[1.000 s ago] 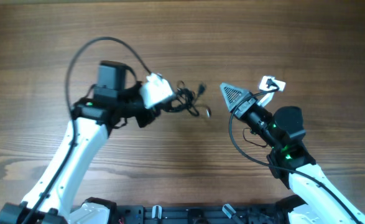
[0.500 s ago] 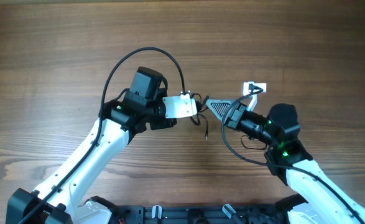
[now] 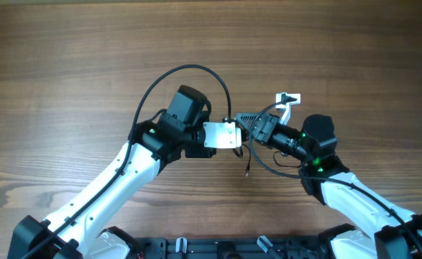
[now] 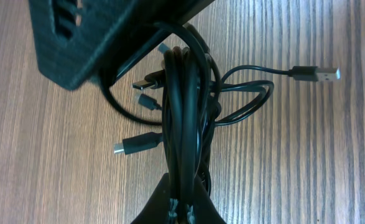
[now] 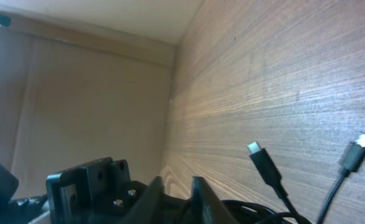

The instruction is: Untangle cables

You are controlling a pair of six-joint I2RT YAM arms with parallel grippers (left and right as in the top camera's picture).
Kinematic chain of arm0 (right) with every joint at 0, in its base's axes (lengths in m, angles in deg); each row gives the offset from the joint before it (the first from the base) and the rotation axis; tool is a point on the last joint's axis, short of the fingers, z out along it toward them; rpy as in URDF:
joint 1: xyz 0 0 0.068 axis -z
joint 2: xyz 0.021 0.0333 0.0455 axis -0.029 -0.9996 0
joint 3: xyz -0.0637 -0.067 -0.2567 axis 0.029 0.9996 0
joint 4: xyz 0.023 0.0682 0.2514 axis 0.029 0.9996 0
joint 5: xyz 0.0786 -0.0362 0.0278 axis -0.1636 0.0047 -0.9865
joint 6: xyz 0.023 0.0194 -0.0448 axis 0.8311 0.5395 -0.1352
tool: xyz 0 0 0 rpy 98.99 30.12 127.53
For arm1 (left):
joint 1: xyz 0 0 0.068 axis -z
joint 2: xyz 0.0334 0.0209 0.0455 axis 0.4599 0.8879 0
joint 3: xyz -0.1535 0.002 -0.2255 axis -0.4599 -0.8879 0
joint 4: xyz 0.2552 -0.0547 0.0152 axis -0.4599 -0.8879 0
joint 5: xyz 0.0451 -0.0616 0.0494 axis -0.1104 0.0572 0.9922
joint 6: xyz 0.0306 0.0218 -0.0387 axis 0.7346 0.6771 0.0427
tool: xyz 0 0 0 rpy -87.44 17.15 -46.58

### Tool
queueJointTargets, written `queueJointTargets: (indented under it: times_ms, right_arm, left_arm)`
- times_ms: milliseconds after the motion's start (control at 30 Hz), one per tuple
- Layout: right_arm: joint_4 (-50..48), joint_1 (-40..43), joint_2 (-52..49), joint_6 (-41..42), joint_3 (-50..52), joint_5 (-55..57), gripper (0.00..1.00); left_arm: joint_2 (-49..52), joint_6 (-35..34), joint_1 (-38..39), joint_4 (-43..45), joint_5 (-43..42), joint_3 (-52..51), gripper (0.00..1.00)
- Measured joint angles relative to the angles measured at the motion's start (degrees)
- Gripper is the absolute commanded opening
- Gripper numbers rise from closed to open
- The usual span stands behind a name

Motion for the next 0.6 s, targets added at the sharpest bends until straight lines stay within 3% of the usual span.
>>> queueJointTargets:
  times_ms: [300,600]
  right_arm:
    - [-5.9,0.0,-0.4,1.0,0.0,-3.8,0.05]
    - [-7.5,0.3,-0.5,5.7,0.0,8.6,0.04]
  left_arm:
    - [0.0,0.0,0.0,0.0,-0.1,0.0,0.04]
    - [0.0,-0.3,0.0,-2.8,-4.2,0.5,0.04]
